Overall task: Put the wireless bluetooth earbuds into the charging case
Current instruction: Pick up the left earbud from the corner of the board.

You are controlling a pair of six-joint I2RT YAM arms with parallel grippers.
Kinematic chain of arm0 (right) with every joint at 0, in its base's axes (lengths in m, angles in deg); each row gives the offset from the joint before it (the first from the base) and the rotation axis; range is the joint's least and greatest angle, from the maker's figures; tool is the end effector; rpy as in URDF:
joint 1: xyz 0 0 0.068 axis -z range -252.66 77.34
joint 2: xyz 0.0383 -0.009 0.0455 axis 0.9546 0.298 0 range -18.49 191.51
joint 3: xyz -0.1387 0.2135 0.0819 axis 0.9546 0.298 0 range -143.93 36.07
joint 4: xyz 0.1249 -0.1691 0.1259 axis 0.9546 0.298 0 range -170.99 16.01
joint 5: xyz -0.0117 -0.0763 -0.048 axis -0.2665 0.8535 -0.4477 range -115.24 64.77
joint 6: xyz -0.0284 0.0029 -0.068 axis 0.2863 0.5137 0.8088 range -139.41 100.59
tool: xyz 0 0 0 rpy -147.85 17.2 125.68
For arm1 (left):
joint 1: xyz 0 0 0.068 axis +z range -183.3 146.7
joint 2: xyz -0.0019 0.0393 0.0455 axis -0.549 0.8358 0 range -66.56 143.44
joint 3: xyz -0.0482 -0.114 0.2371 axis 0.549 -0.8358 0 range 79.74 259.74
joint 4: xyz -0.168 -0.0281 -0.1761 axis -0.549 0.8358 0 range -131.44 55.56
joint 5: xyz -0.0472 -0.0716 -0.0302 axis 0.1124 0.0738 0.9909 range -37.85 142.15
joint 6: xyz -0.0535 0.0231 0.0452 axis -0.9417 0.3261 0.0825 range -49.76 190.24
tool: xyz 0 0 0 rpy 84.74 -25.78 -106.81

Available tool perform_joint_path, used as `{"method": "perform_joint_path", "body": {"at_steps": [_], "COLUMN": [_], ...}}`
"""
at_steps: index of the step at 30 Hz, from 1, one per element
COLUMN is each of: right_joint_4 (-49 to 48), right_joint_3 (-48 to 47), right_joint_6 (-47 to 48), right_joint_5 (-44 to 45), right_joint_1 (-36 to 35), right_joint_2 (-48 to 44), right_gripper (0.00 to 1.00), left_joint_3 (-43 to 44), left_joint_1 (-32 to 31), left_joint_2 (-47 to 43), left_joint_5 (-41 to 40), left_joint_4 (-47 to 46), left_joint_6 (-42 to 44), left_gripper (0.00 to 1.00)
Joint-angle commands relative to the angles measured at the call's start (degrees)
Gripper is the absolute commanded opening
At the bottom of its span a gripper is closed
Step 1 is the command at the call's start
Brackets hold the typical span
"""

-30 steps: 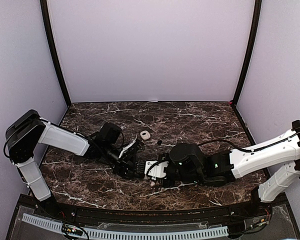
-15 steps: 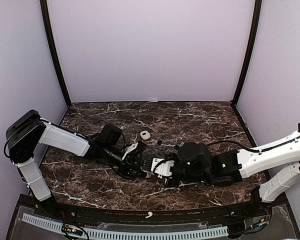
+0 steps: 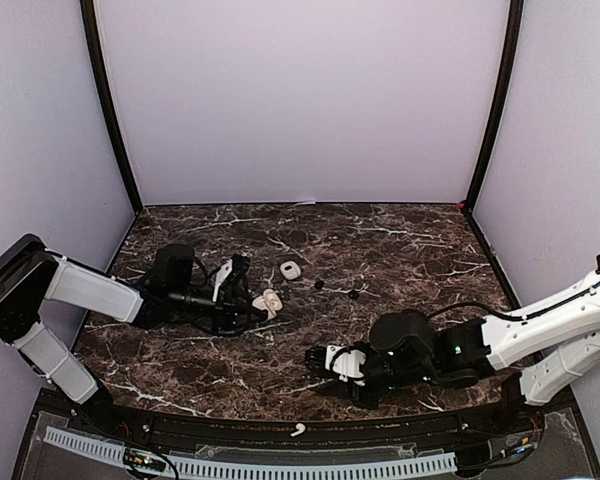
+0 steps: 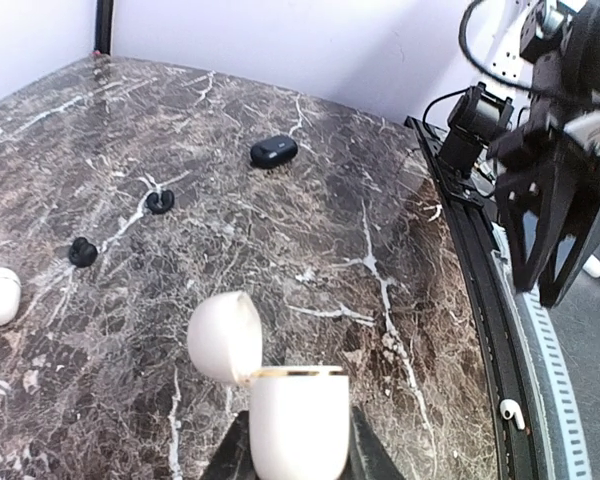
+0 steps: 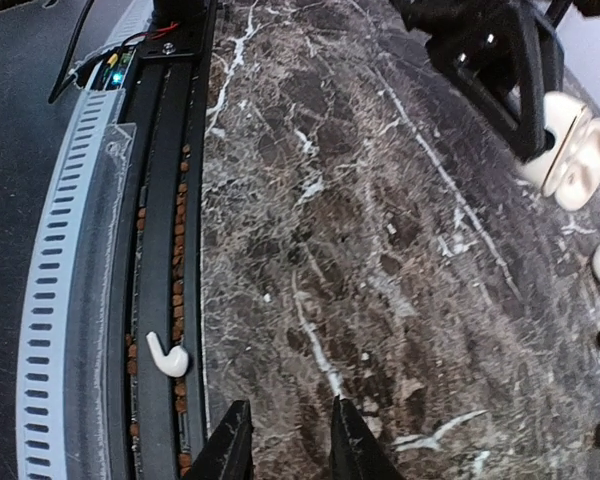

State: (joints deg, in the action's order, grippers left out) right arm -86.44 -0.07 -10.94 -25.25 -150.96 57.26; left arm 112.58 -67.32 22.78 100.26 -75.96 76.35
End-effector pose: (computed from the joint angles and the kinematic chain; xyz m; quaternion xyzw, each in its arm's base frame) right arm 0.0571 0.2762 0.1891 -0.6069 0.6421 0.2682 0.3840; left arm 0.2223 -0.2056 0.1724 0.4738 0.6327 -0.4511 0.4143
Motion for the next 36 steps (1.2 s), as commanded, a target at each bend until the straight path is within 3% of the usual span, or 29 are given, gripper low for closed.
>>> {"method": "perform_joint_path", "body": {"at_steps": [1,9,21,36], "right_joint_4": [-6.3,-9.3,-11.2,-10.3], "right_joint_3": [2.1,1.8,-1.6,-4.2], "right_joint_6": [-3.2,-3.2,-2.1,-0.2], "right_joint_5": [-3.7,-3.8,-3.1,-6.4], "right_joint_1": [-1.9,-5.5,-5.9,-5.9], "right_joint_2": [2.8,12.3,21.6,25.3], "right_gripper": [0.3,0.39,0.38,0.31], "left_joint_3": [-3.9,-7.8,-9.0,-8.4], "left_joint_1": [2.4,3.4,3.4,3.4], "left_joint_2": [-3.6,-6.1,-7.1,-6.1], "left_joint_5": [-3.2,-4.7,-4.4,-3.8], "left_joint_4": [-6.4,-9.6,-10.3,-9.6], "left_joint_6": [-3.1,-4.2,-4.7,-4.5], "left_gripper": [0.06,0.06,0.06,0.06]}}
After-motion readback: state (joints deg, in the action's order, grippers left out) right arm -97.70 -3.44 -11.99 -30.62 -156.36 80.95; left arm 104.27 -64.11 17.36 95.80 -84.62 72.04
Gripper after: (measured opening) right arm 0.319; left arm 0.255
